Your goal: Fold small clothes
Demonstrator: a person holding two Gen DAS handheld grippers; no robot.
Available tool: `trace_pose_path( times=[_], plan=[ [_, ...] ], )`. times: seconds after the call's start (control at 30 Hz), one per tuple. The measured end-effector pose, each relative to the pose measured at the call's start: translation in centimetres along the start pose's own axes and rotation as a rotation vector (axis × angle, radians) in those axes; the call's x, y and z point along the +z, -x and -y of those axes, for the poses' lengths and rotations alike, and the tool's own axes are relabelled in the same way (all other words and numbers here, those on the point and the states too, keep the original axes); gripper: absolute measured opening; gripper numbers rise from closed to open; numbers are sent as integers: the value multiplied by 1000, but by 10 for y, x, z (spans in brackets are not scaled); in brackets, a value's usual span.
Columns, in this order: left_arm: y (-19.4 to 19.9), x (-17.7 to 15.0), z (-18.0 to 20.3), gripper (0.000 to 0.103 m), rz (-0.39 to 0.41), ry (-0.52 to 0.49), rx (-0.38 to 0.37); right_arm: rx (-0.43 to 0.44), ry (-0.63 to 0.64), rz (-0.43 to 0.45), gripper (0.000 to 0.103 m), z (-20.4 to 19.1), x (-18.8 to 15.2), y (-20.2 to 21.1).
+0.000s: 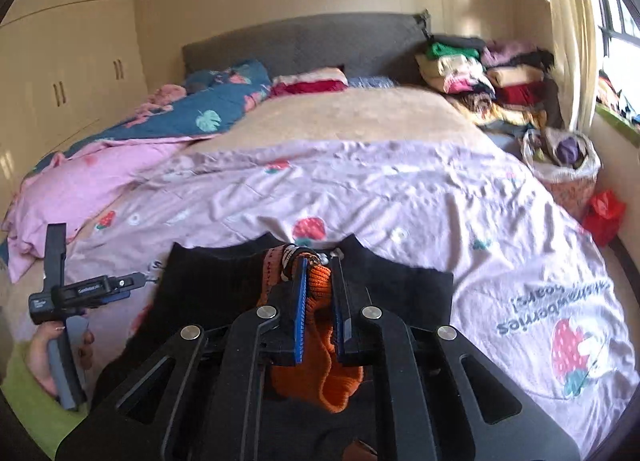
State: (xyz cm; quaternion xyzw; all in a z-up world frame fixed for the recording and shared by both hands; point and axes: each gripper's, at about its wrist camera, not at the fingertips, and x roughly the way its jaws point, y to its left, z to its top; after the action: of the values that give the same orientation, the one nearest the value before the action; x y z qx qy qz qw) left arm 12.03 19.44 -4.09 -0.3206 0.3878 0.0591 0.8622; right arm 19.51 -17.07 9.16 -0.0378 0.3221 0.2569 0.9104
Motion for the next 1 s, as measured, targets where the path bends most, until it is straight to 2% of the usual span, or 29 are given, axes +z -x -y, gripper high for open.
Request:
trace_pose_path(
  times=[0.13, 0.2, 0.27, 0.3, 0.33, 0.37, 0.4, 0.6, 0.9, 1.0],
  plan=[
    [-17, -8, 7, 80, -44, -24, 12, -27, -15, -29, 10, 6, -15, -14],
    [-22, -10, 9, 63, -53, -31, 22, -28, -31, -42, 10, 7, -21, -20],
    [-26, -11, 10, 51, -56, -50, 40, -35, -40, -51, 10, 9, -28, -25],
    [-27, -12, 12, 38, -61, -62, 47, -36, -44, -55, 10, 9, -30, -26],
    [-28, -14, 13, 29, -69, -70, 33, -36, -54, -60, 10, 11, -33, -27],
    [-28, -14, 13, 15, -71, -76, 25, -37, -61, -64, 10, 12, -35, -29],
    [-27, -14, 15, 11, -64, -90, 30, -38, -70, -67, 10, 13, -37, -30],
    [-10, -4, 3, 7, -20, -60, 6, -29, -62, -68, 10, 8, -40, -33],
    [-18, -6, 2, 6, -48, -68, 26, -125, -32, -122, 10, 11, -49, -55],
    [-18, -6, 2, 7, -47, -70, 29, -146, -45, -144, 13, 16, -55, -60]
  ],
)
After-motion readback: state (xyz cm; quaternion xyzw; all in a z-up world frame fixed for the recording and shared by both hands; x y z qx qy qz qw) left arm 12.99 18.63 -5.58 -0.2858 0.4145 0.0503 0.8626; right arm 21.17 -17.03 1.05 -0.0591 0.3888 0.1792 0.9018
